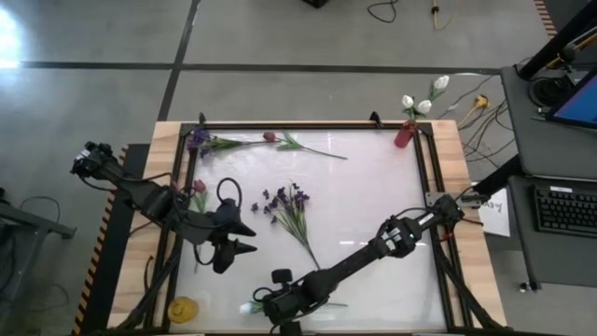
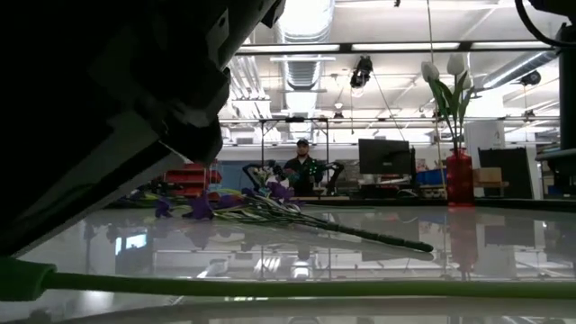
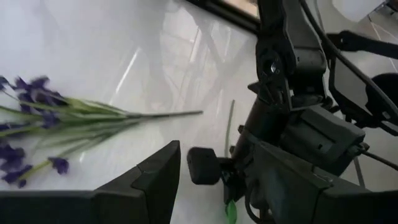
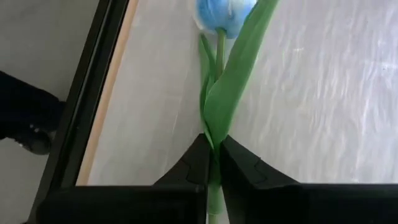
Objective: Sort flowers into vase by color
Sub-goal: Put the white tulip into the red flower vase
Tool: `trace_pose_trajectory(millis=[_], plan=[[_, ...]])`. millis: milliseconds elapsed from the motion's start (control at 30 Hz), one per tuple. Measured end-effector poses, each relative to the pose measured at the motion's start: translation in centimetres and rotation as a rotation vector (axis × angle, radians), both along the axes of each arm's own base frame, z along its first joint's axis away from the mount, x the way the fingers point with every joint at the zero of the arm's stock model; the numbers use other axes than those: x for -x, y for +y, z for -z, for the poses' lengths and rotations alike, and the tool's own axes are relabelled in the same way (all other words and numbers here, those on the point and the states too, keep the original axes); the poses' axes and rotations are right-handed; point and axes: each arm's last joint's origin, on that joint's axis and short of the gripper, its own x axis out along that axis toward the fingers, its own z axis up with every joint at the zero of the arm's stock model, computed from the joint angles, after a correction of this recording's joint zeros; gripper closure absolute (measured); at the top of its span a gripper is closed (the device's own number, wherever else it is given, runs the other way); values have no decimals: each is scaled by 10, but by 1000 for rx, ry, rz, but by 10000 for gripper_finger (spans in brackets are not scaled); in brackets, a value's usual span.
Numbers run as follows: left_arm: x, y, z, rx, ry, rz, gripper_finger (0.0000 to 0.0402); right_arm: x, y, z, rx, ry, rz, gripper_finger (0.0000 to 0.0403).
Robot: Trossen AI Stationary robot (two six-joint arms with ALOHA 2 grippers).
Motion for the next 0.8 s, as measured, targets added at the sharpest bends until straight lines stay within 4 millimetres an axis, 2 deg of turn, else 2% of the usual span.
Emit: trace_pose_trajectory(millis=[100,167,267,400,533,633,700,800], plan=[[6,5,-7,-19,-41,-22,208,1,-1,-21,3,-25,-12,387],[10,8,-11,-26,-65,-27,208,5,-5,-48,8,-51,-19,388],[17,13,-17,-42,-97,-38,208,16,-15,-98,14,-122,-11,388],[23,17,-22,-54,-119,-45,208,37,-34,-145,85,-139,43,389],[26,17,-23,-50,-128,-37,208,64,-61,-195,184,-200,158,389],[26,16,-23,-80,-130,-24,208,85,-87,-233,177,-270,232,390],[25,16,-22,-102,-132,-21,208,95,-103,-247,159,-291,267,390],[25,17,-22,-135,-135,-13,208,110,-131,-256,117,-289,354,390]])
